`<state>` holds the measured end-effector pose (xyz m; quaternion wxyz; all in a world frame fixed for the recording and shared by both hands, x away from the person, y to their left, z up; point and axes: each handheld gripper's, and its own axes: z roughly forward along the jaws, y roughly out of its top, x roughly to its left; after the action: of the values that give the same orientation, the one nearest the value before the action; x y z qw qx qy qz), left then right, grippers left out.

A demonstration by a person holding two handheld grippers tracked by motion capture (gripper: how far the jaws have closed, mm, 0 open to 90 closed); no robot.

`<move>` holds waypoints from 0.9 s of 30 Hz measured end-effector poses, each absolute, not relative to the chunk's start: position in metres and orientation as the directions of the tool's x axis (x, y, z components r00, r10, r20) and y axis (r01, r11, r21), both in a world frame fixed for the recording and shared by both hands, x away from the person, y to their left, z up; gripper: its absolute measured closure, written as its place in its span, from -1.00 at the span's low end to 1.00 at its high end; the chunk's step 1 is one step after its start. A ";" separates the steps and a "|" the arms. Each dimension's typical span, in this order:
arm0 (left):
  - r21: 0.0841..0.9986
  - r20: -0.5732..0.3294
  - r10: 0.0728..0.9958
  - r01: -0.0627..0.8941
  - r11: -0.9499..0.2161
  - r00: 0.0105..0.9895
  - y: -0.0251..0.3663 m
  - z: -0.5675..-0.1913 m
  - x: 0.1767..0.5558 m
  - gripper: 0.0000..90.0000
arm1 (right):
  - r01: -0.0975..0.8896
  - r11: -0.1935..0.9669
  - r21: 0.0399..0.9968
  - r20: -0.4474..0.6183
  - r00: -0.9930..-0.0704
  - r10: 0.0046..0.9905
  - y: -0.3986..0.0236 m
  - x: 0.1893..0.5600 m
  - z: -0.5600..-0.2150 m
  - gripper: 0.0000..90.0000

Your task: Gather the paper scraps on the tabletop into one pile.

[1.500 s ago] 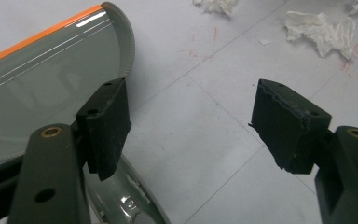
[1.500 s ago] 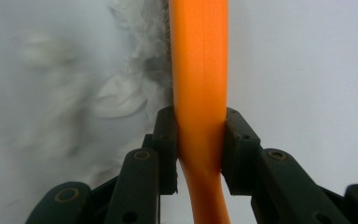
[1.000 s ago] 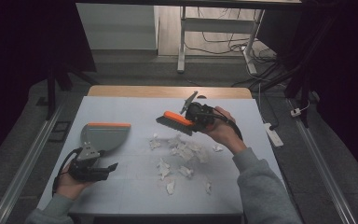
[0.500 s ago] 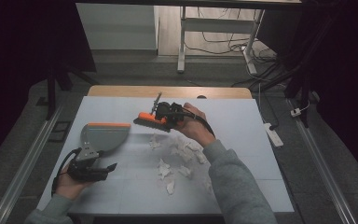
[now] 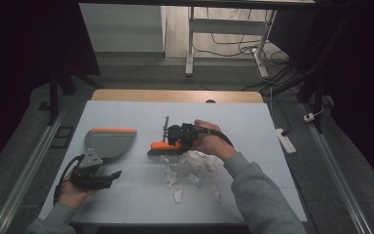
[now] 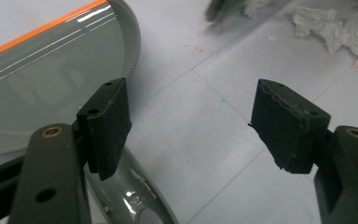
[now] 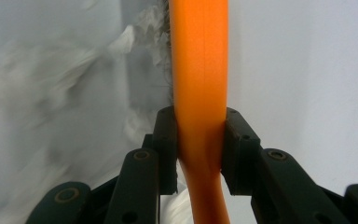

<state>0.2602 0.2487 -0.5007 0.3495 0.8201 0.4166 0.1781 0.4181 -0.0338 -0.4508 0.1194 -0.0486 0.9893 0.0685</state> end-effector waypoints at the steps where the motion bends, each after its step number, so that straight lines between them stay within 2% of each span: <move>1: 0.721 0.002 0.806 0.558 -0.411 0.592 0.248 -0.501 0.260 -0.35 | -0.112 0.985 0.133 -0.235 -0.969 -0.078 -0.038 0.415 -0.448 0.55; 5: 0.721 0.004 0.805 0.557 -0.414 0.593 0.246 -0.500 0.260 -0.35 | -0.071 0.981 0.181 -0.276 -0.961 -0.019 -0.053 0.412 -0.433 0.55; 9: 0.719 0.002 0.808 0.560 -0.411 0.590 0.247 -0.500 0.260 -0.35 | 0.007 0.953 0.304 -0.291 -0.952 0.100 -0.072 0.429 -0.418 0.55; 12: 0.719 0.000 0.809 0.562 -0.408 0.588 0.248 -0.501 0.260 -0.35 | 0.071 0.935 0.347 -0.284 -0.942 0.177 -0.089 0.439 -0.412 0.55; 14: 0.719 0.000 0.809 0.562 -0.408 0.588 0.248 -0.501 0.260 -0.35 | 0.104 0.934 0.342 -0.298 -0.931 0.213 -0.100 0.444 -0.410 0.55; 21: 0.727 -0.002 0.807 0.555 -0.404 0.590 0.249 -0.499 0.260 -0.35 | 0.369 0.868 0.333 -0.317 -0.823 0.472 -0.160 0.435 -0.404 0.55; 27: 0.729 0.003 0.795 0.542 -0.417 0.607 0.247 -0.499 0.260 -0.35 | 0.601 0.765 0.233 -0.302 -0.702 0.644 -0.215 0.424 -0.418 0.55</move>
<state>0.2597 0.2473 -0.4992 0.3554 0.8229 0.4062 0.1774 0.4242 -0.2146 -0.4178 0.1855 0.3381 0.9208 0.0581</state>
